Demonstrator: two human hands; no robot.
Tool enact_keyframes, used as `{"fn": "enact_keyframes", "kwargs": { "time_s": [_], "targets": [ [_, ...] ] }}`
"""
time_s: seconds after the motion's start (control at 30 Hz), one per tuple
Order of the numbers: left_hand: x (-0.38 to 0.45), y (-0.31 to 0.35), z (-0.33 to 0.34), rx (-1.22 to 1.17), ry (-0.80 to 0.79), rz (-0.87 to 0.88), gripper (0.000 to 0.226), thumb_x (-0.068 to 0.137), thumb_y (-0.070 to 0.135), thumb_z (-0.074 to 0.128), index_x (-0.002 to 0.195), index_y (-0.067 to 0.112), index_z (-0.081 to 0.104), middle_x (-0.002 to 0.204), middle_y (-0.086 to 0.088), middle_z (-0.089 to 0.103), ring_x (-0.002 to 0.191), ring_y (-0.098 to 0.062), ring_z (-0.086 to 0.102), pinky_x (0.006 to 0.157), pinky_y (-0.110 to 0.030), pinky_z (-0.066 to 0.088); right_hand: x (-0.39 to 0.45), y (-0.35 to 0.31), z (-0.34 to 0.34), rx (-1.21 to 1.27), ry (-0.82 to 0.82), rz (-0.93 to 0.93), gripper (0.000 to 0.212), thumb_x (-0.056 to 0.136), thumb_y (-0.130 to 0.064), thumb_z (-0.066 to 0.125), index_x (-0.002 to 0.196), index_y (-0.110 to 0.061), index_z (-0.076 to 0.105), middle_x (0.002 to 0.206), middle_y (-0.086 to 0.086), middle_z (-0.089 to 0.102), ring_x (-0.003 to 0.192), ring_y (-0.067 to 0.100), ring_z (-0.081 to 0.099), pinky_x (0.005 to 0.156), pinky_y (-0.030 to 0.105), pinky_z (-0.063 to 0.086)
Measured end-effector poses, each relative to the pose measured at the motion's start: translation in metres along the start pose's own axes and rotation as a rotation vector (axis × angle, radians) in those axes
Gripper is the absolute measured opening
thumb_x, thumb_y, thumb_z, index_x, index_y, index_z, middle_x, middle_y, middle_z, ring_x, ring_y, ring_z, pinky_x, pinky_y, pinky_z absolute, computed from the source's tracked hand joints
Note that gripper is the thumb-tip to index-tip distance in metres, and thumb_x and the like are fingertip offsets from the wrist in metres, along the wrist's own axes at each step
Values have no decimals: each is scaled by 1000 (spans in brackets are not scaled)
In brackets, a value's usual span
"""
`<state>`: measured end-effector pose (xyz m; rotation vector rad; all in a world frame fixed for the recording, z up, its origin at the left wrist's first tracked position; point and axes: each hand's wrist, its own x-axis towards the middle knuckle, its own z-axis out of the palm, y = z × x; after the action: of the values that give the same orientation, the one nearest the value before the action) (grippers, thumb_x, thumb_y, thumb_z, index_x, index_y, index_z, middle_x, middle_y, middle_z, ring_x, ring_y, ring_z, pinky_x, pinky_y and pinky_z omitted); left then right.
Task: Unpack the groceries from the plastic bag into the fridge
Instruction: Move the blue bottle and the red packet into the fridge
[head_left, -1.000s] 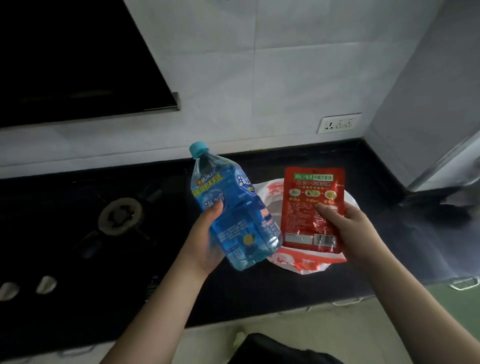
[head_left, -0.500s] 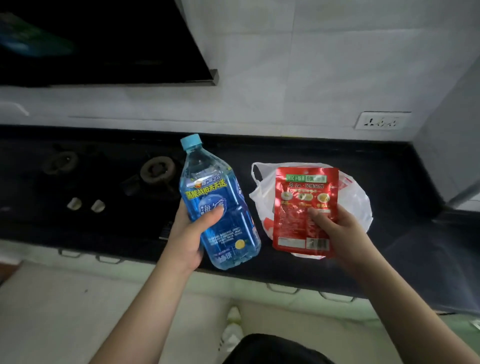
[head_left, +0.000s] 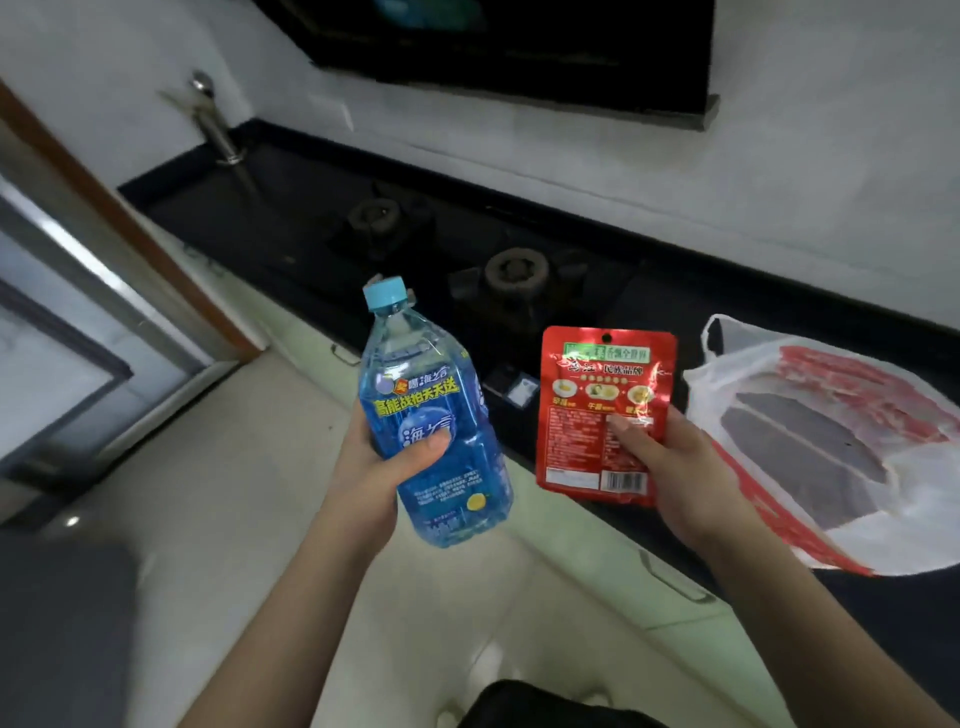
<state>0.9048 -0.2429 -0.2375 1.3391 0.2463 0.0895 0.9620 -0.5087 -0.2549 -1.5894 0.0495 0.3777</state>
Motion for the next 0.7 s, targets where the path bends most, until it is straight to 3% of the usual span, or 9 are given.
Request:
{"fn": "enact_keyframes", "kwargs": {
  "time_s": [0.03,0.17,0.27,0.4,0.53,0.7],
  "targets": [
    [-6,4,-12,0,34,2,76,66,24,84,132,6,50,122,-24,63,110,-43,63,90,-58,53,2,-3,14,-2,-35,4,19,92,-41,56,109,-35,58,96,-17,73,81,3,72,60,17,56],
    [-37,17,-64,-40,161,8,91,60,35,90,134,3,48,126,-26,61,113,-44,61,91,-55,53,9,-7,71,-39,-200,27,30,89,-42,58,117,-32,59,108,-11,72,94,11,71,82,35,56],
    [-68,24,-107,-50,276,46,71,64,24,81,127,5,55,122,-23,65,110,-41,63,90,-53,54,8,-8,122,-21,-317,36,24,91,-36,58,114,-31,61,104,-10,74,92,12,72,73,28,56],
    [-118,32,-165,-38,403,100,50,67,20,77,115,14,65,110,-14,70,104,-36,67,86,-48,55,1,-5,202,1,-423,68,28,91,-30,62,118,-23,61,109,-1,73,97,21,72,87,45,54],
    [-169,45,-231,-61,499,149,45,68,17,76,113,16,67,109,-14,71,103,-36,67,84,-46,56,-19,-2,293,-21,-502,74,23,91,-29,62,114,-25,63,105,-3,75,94,21,72,87,48,55],
    [-224,56,-305,-126,638,209,72,67,17,79,129,-2,49,118,-24,65,108,-42,64,87,-51,54,-45,-4,395,-66,-621,45,20,92,-24,63,111,-22,64,102,0,75,91,23,73,84,48,56]
  ]
}}
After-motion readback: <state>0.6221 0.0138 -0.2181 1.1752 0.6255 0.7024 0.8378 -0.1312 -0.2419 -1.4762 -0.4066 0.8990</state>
